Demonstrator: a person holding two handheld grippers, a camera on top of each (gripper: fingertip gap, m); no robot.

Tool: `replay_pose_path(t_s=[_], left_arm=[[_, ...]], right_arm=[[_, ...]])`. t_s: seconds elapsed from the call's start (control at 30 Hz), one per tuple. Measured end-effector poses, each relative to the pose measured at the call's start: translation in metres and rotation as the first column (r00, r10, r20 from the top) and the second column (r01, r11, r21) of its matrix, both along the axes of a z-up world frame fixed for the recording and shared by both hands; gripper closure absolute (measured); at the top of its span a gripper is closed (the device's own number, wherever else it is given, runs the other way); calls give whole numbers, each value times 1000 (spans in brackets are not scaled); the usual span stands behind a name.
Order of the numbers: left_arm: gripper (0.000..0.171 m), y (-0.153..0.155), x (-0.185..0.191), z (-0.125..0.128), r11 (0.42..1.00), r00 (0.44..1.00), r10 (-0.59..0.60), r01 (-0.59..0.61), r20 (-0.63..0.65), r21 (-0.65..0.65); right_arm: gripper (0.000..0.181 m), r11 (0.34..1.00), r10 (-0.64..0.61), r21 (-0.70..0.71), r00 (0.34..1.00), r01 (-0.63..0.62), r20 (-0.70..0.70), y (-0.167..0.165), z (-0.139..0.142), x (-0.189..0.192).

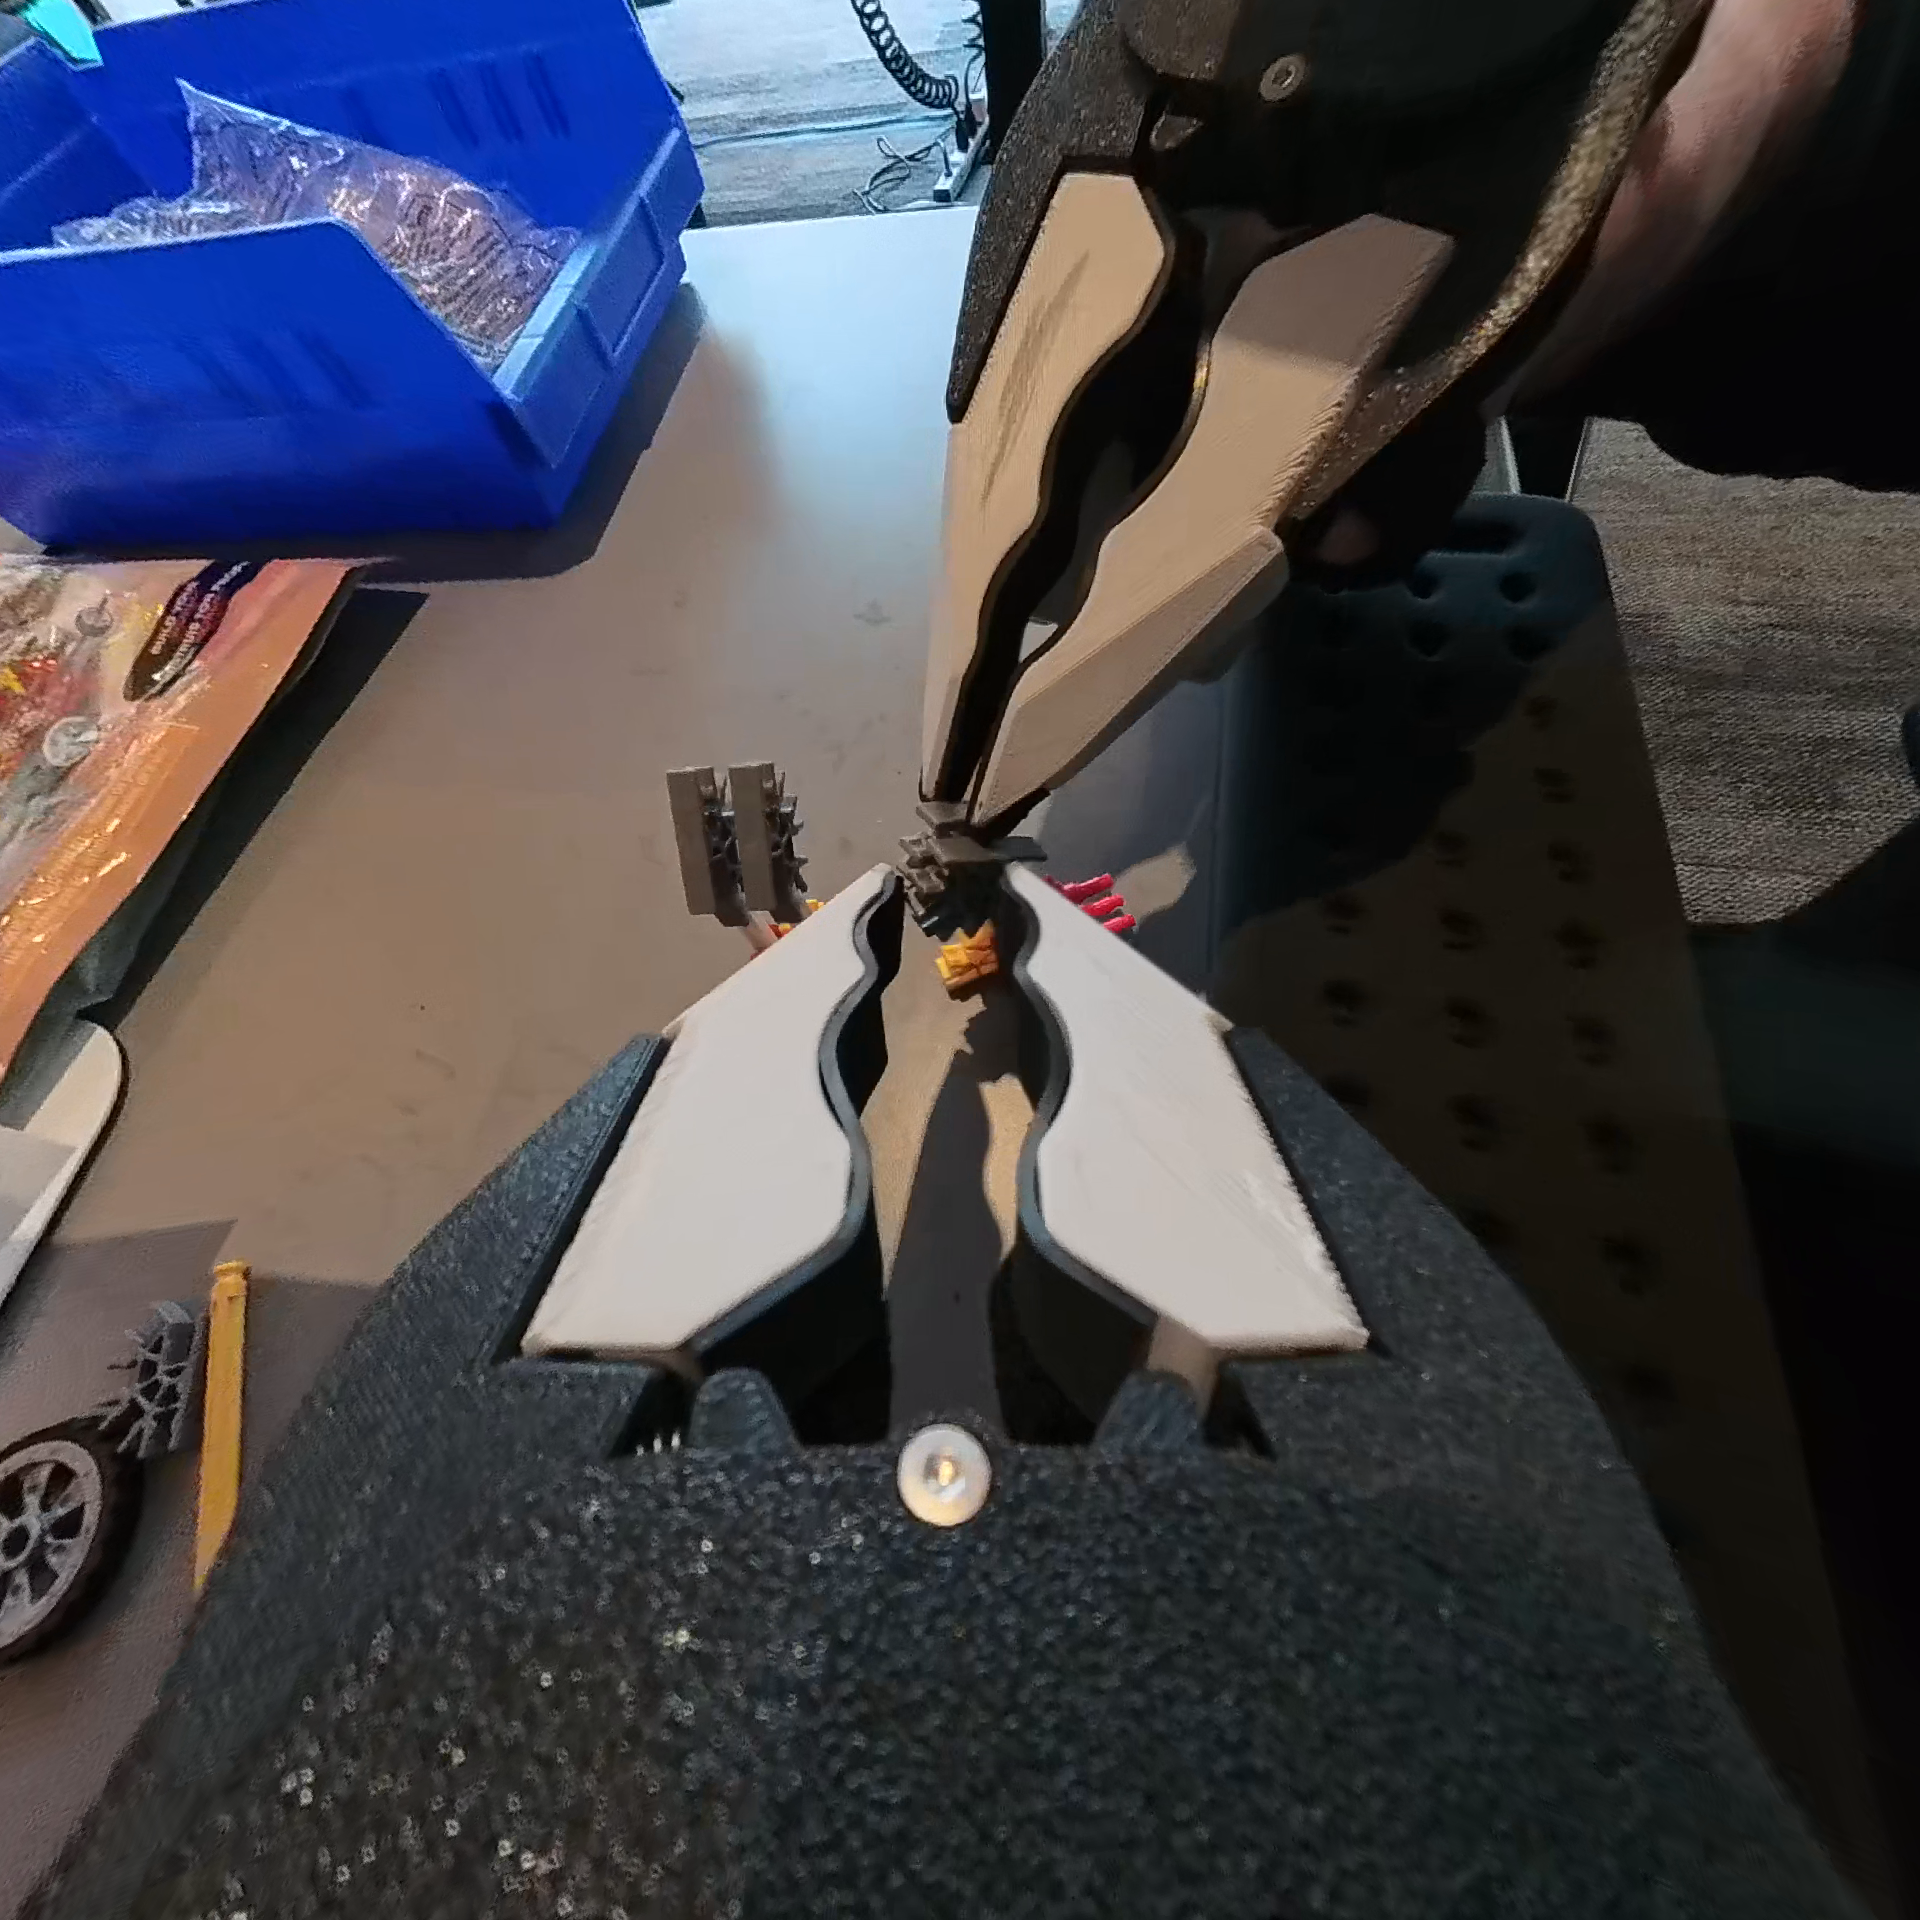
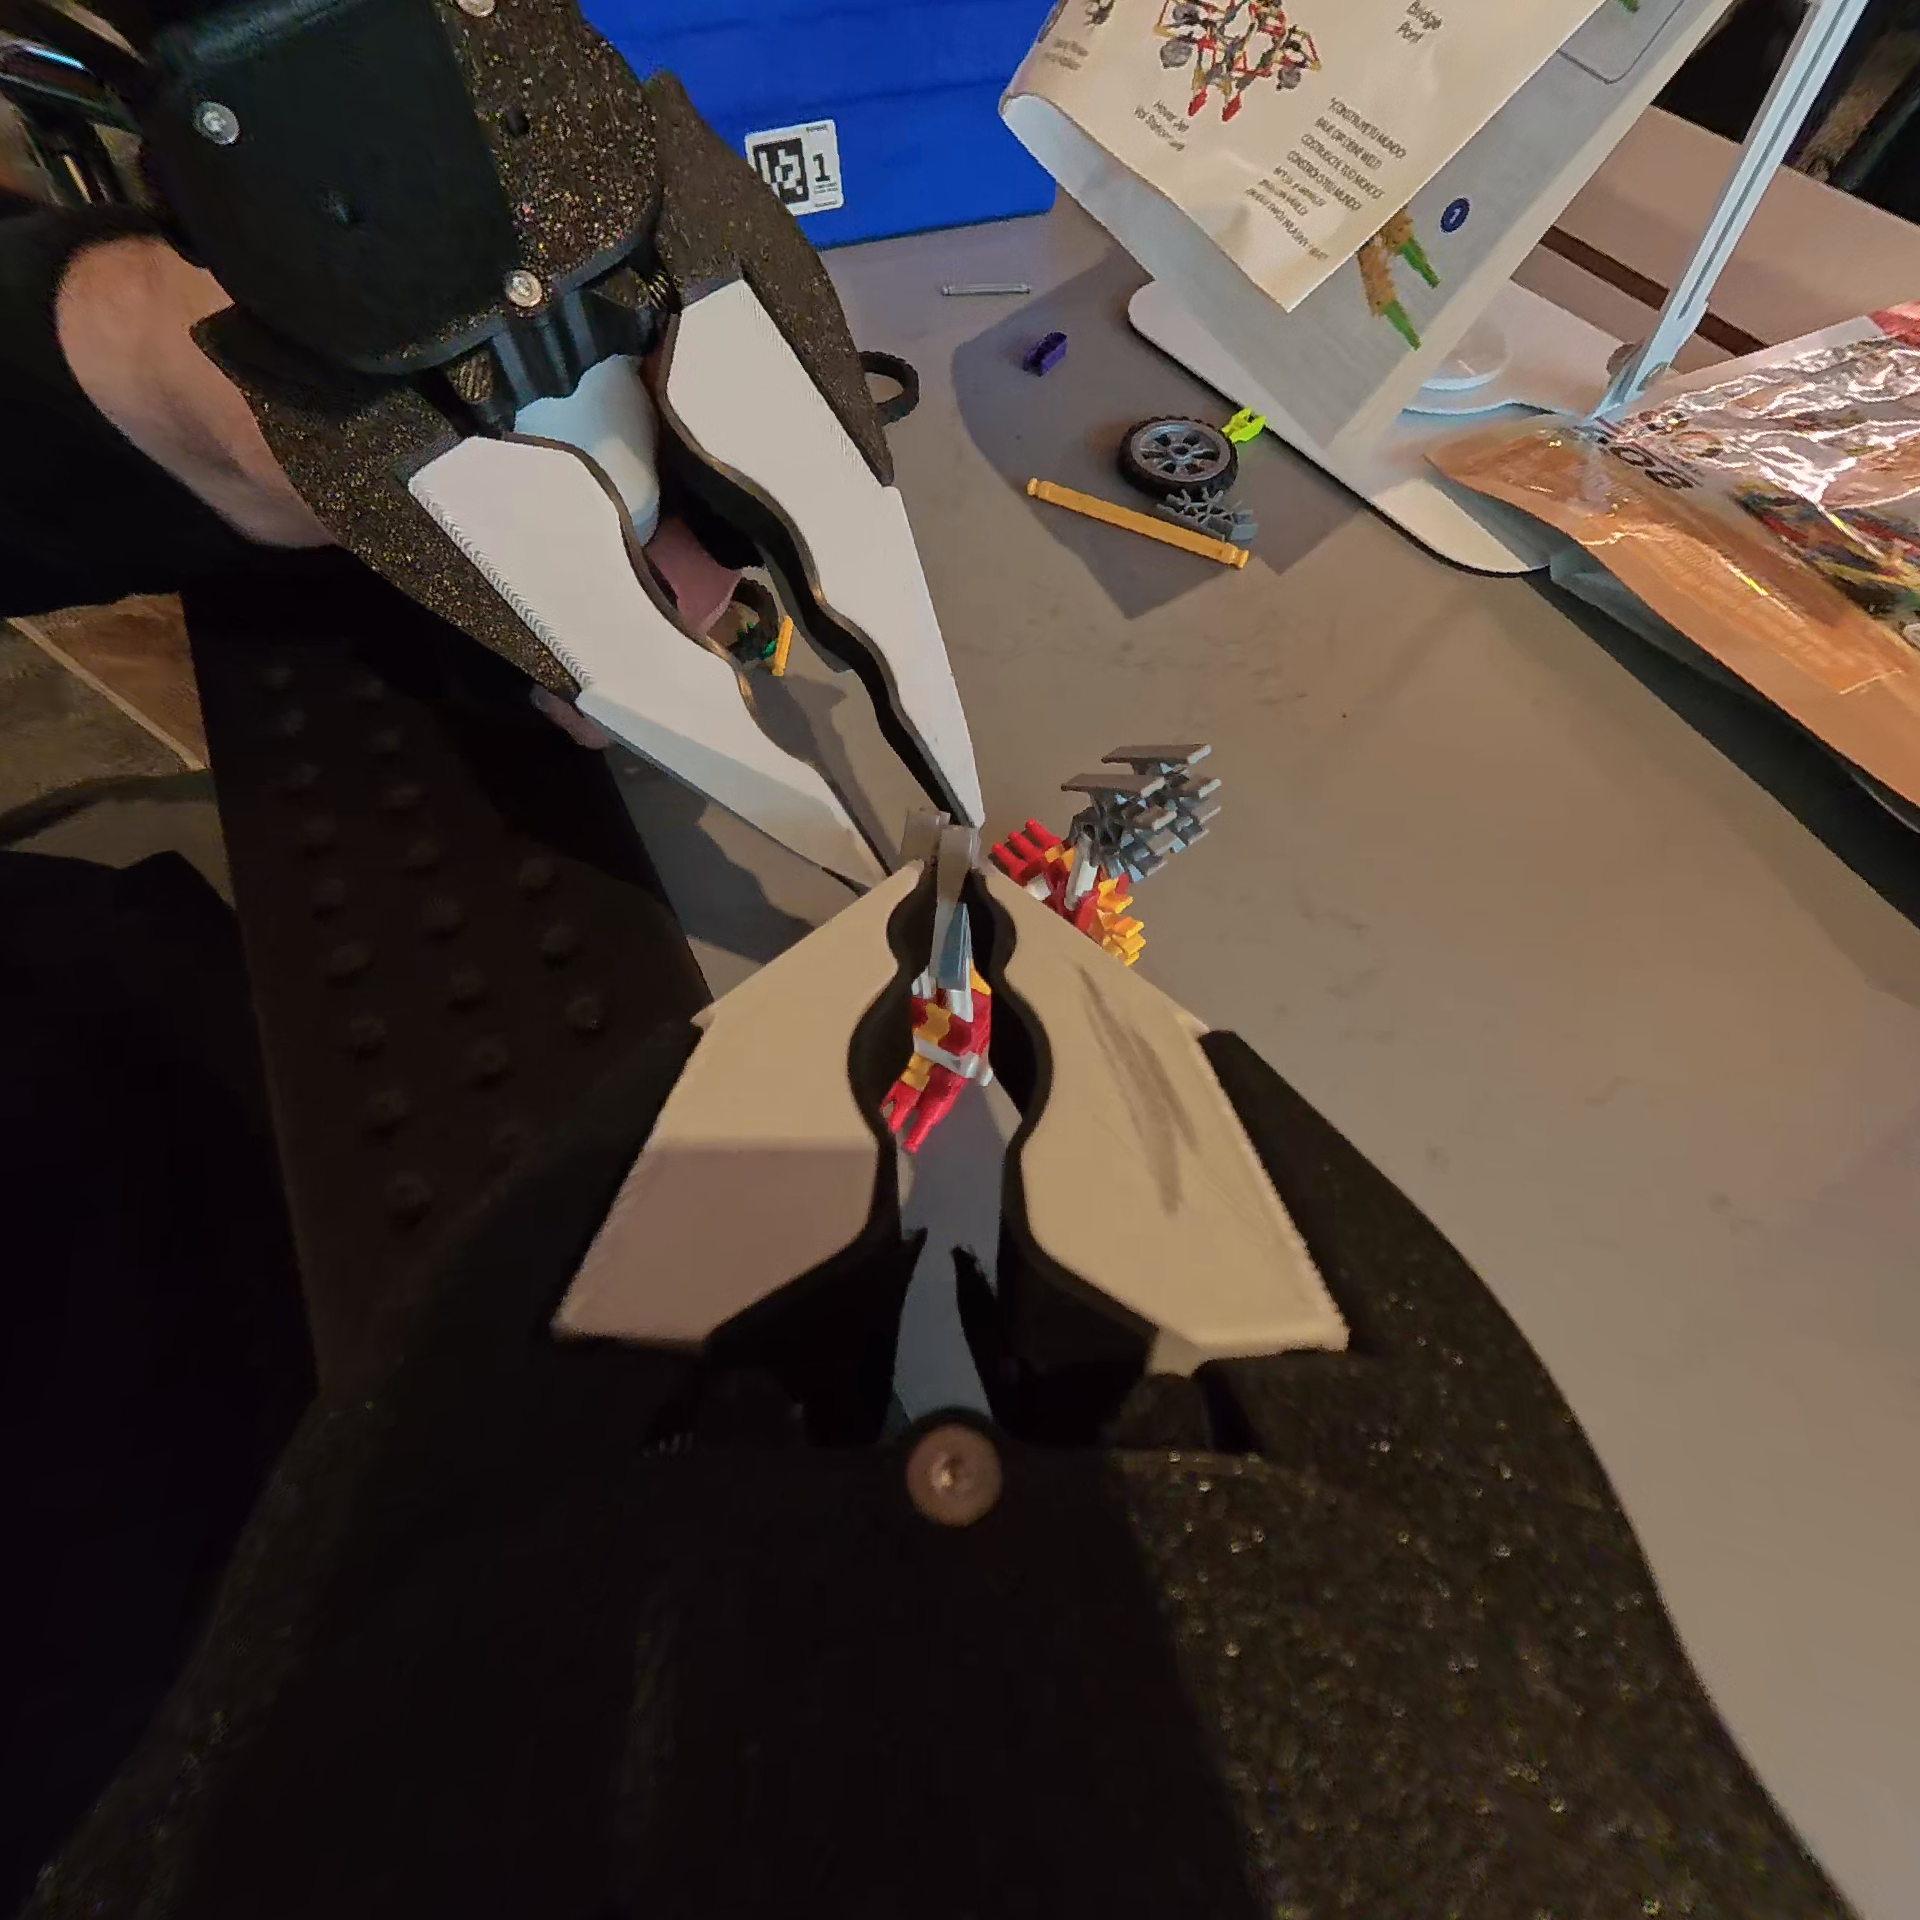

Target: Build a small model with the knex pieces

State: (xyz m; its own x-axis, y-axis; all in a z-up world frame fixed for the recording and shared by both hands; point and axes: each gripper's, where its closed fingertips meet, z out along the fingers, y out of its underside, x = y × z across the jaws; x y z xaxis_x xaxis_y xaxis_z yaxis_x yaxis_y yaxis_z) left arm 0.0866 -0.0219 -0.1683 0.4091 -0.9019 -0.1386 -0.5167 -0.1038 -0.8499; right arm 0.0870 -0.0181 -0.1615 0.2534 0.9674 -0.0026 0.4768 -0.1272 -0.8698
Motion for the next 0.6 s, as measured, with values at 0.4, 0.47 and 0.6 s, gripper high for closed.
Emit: replay_pose_path(t_s=[0.4, 0.47, 0.6], left_arm=[[154, 4, 3, 0, 997, 999, 10, -7, -43, 71], [155, 4, 3, 0, 997, 999, 6, -3, -42, 75], [157, 1, 6, 1, 997, 999, -7, 9, -38, 77]], right_arm=[[177, 978, -197, -82, 980, 193, -41, 5, 0, 4], [177, 969, -236, -80, 971, 232, -45, 7, 0, 5], [177, 949, -309, -84, 949, 303, -61, 11, 0, 10]])
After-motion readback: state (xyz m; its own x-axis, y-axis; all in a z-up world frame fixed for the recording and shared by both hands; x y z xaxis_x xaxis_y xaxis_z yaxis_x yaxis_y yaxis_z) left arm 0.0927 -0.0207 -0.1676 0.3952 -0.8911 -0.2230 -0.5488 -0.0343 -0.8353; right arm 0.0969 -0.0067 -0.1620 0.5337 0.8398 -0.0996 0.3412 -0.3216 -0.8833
